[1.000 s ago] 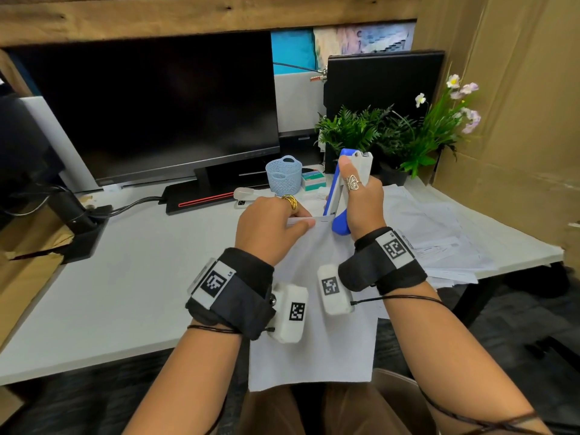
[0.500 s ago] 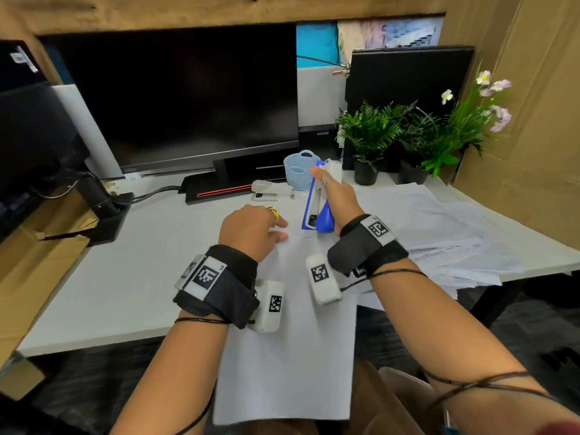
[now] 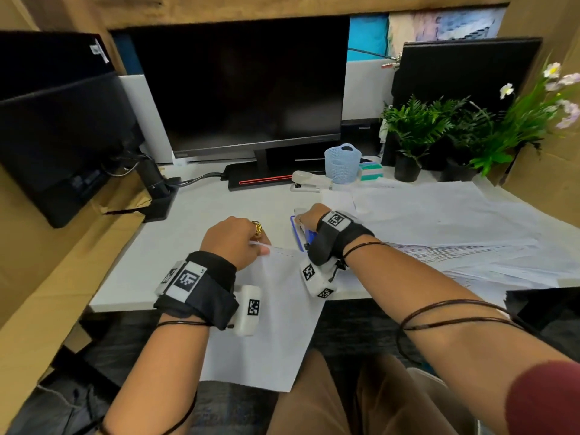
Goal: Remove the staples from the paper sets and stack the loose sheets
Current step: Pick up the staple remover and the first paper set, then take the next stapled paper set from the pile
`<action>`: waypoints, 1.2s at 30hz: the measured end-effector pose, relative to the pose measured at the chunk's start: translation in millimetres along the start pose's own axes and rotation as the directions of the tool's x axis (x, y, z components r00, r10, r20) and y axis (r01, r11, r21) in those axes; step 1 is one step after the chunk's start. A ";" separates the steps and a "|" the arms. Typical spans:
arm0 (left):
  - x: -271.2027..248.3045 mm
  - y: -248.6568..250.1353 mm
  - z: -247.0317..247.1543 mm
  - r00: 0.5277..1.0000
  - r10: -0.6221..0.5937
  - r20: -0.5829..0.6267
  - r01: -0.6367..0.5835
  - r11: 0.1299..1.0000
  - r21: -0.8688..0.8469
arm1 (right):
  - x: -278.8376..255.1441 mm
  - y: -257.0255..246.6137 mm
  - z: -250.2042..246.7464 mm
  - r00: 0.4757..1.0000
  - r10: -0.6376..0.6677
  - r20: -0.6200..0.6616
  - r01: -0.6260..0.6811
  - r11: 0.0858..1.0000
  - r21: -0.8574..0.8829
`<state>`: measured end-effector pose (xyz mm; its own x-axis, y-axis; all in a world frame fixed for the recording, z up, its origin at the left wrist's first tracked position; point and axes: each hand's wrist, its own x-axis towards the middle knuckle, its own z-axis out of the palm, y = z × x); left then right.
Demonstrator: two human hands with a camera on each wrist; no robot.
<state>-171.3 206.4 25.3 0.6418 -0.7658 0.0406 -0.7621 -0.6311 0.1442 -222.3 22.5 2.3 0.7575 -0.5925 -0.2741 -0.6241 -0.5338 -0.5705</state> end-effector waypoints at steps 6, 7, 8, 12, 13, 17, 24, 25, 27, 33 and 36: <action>-5.7 -2.6 2.2 1.000 -0.009 -0.003 0.008 1.000 -0.027 | -2.5 -5.0 14.4 0.996 -0.084 0.008 0.083 0.956 -0.281; -6.2 -2.7 2.1 1.000 -0.006 -0.005 0.005 1.000 -0.027 | 0.7 -6.4 14.4 0.997 -0.078 0.021 0.081 0.960 -0.269; -6.7 -3.0 1.9 1.000 0.003 -0.009 -0.004 1.000 -0.027 | 0.6 -8.9 13.7 0.998 -0.068 0.017 0.071 0.964 -0.257; -10.9 -2.4 -3.7 0.998 0.029 -0.062 -0.033 0.997 -0.072 | -22.4 -11.6 -7.2 0.973 -0.217 -0.076 0.210 0.974 -0.084; -11.1 -1.4 -6.1 0.995 0.035 -0.095 -0.045 0.994 -0.099 | -36.4 -6.7 -15.6 0.955 -0.291 -0.063 0.290 0.957 -0.012; -7.7 12.9 -15.3 0.967 0.076 -0.244 -0.124 0.974 -0.190 | -85.7 29.3 -39.6 0.875 -0.483 0.028 0.481 0.875 0.050; 0.3 53.0 2.8 0.830 0.340 -0.441 -0.445 0.882 -0.157 | -97.8 100.9 -43.7 0.667 -0.629 -0.399 0.668 0.743 -0.055; -0.5 57.2 6.1 0.792 0.383 -0.476 -0.502 0.851 -0.151 | -98.7 110.6 -42.0 0.614 -0.652 -0.445 0.707 0.705 -0.058; -3.1 66.4 14.9 0.720 0.461 -0.519 -0.601 0.788 -0.135 | -102.1 128.1 -38.9 0.517 -0.672 -0.530 0.760 0.645 -0.077; -4.9 92.5 45.6 0.452 0.492 -0.744 -0.744 0.668 -0.010 | -118.0 161.3 -38.8 0.350 -0.688 -0.636 0.800 0.573 -0.180; -5.8 97.1 57.5 0.386 0.445 -0.808 -0.749 0.662 0.007 | -128.5 168.7 -35.9 0.260 -0.706 -0.659 0.787 0.550 -0.279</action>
<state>-253.9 142.5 -17.8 -0.0225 -0.4763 0.8790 -0.9862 0.1549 0.0586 -431.8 -13.1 -30.9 0.5113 -0.1741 0.8416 0.1994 -0.9285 -0.3132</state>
